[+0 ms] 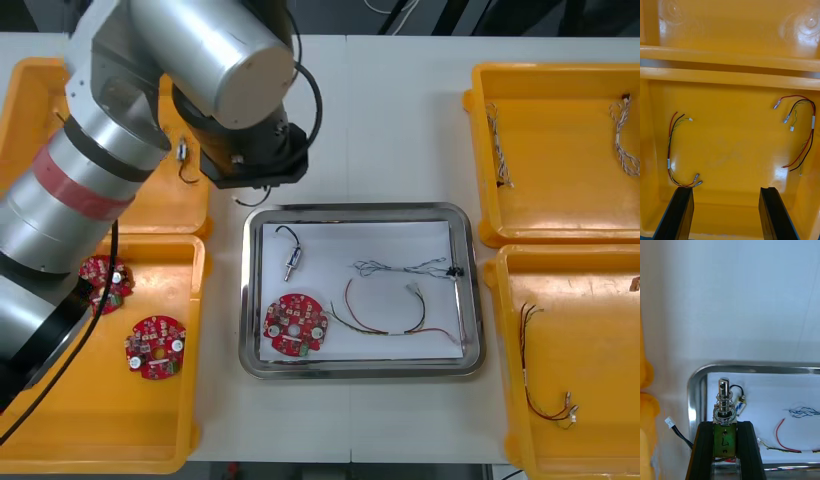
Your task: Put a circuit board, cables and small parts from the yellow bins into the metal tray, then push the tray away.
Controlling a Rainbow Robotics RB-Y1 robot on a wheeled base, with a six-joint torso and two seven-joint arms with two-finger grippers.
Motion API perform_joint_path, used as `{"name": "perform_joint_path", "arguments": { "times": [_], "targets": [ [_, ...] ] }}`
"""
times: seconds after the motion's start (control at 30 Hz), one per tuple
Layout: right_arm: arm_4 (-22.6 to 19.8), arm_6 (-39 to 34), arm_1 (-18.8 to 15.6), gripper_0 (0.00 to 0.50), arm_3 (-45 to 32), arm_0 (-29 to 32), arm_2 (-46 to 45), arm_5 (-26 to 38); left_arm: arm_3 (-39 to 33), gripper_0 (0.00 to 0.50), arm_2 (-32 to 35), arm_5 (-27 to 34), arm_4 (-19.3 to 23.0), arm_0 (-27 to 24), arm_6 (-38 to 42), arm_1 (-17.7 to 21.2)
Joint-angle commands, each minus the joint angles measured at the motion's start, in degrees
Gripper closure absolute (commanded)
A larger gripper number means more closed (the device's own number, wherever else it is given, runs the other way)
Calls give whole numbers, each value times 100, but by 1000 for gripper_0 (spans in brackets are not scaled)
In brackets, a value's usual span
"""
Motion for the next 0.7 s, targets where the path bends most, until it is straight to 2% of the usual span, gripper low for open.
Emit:
{"name": "perform_joint_path", "arguments": {
  "times": [0.03, 0.27, 0.47, 0.7],
  "targets": [
    [-77, 105, 34, 0, -113, 44, -179, -50, -143, 500, -569, 45, -70, -304, 568, -301],
    [-59, 140, 25, 0, -105, 44, -179, -50, 296, 500, -1114, -285, -70, -295, 708, -459],
    [-77, 140, 34, 0, -105, 44, -179, -50, 806, 500, -1413, -918, -53, -277, 866, -556],
    [-59, 140, 34, 0, -105, 44, -161, -94, 1017, 500, -1668, -1507, 9, -137, 963, -564]
  ]
}}
